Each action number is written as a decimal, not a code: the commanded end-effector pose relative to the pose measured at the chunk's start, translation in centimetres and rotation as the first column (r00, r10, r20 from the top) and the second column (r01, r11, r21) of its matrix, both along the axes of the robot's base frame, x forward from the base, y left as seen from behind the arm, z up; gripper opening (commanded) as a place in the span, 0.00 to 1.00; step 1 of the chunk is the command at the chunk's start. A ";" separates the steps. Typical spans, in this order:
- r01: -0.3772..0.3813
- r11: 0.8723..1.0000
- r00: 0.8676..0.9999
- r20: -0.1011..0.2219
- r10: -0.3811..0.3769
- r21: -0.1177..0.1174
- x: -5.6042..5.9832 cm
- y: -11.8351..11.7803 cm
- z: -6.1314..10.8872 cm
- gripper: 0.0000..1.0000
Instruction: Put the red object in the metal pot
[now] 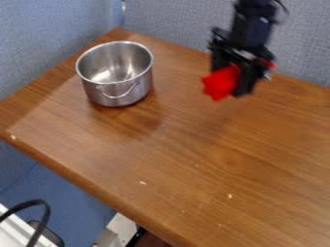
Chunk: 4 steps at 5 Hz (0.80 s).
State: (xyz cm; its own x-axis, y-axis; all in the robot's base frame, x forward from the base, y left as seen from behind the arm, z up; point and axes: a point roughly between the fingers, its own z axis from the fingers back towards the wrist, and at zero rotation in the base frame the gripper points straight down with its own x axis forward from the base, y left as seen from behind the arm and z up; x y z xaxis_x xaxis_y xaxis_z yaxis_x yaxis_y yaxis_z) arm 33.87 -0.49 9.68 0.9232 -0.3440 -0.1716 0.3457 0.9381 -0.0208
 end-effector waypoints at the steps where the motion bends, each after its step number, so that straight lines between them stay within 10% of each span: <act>1: 0.030 1.000 0.998 0.054 -0.030 0.010 -0.1 4.5 3.7 0.00; 4: -0.242 0.970 0.969 0.063 0.240 0.031 -0.4 11.1 3.8 0.00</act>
State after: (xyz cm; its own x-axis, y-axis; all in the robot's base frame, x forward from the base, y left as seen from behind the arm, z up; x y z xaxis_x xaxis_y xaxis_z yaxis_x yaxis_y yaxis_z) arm 33.05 10.16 11.80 0.9778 -0.1108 -0.1778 0.1138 0.9935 0.0066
